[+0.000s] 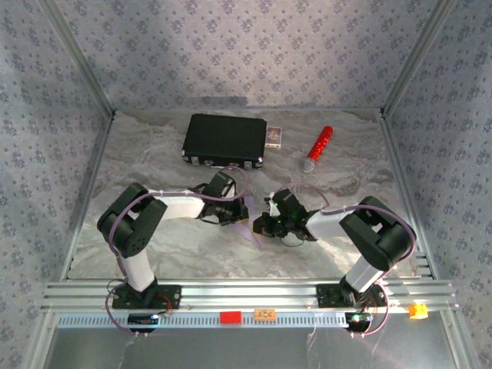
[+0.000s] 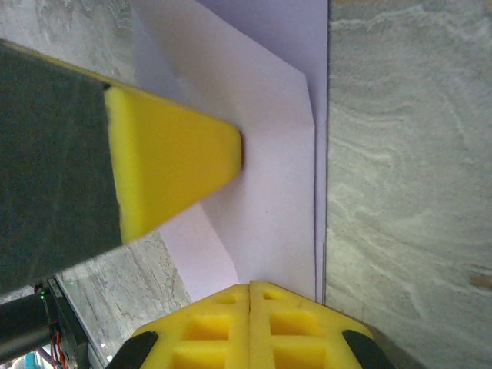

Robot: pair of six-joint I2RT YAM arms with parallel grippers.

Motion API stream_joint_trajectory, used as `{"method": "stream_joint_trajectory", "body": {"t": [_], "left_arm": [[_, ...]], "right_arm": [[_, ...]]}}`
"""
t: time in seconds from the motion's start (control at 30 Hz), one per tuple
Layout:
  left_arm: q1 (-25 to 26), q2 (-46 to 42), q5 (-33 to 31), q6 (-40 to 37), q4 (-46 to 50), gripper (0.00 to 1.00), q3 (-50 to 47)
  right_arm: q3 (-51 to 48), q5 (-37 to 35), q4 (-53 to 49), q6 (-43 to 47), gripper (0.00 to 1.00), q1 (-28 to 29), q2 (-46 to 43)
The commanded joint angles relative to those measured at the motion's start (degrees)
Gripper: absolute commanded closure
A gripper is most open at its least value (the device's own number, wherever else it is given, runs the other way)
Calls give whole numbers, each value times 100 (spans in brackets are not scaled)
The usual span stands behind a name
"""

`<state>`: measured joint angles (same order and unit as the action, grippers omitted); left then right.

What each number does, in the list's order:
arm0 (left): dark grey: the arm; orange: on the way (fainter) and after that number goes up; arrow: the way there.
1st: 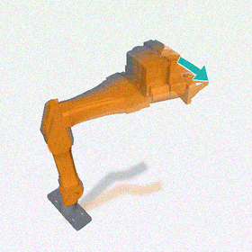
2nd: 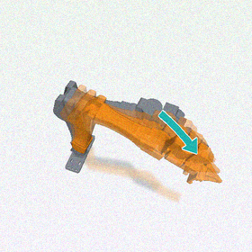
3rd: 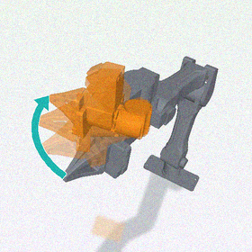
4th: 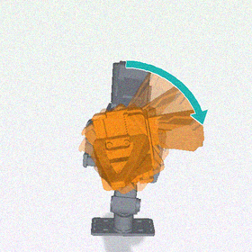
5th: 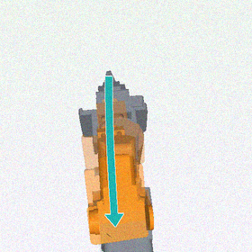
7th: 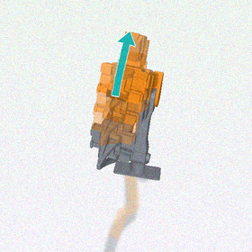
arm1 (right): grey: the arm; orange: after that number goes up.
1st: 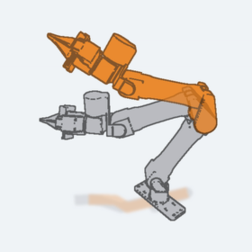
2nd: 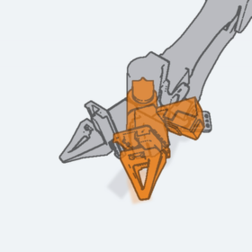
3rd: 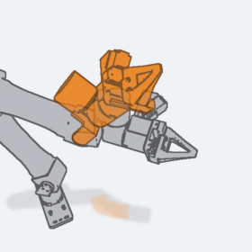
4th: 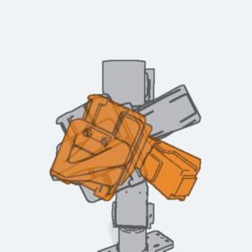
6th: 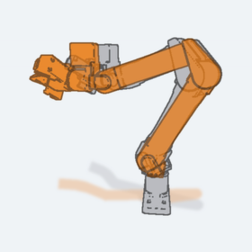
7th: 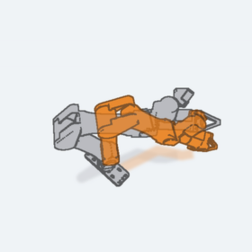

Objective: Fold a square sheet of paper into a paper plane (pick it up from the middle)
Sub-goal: Fourth fold the wing at the center of the table.

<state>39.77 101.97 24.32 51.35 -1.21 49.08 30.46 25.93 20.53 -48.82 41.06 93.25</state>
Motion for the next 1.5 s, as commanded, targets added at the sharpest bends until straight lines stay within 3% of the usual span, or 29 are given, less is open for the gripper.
{"method": "stream_joint_trajectory", "body": {"t": [0.0,0.77,1.47], "left_arm": [[-225,156,-331,-229,155,96,168],[-1221,367,-499,-699,453,96,524],[-1211,-611,-951,-742,455,95,244]], "right_arm": [[-296,-186,-893,77,100,49,131],[-348,-40,-818,141,100,86,129],[-309,203,-1008,380,100,51,96]]}}
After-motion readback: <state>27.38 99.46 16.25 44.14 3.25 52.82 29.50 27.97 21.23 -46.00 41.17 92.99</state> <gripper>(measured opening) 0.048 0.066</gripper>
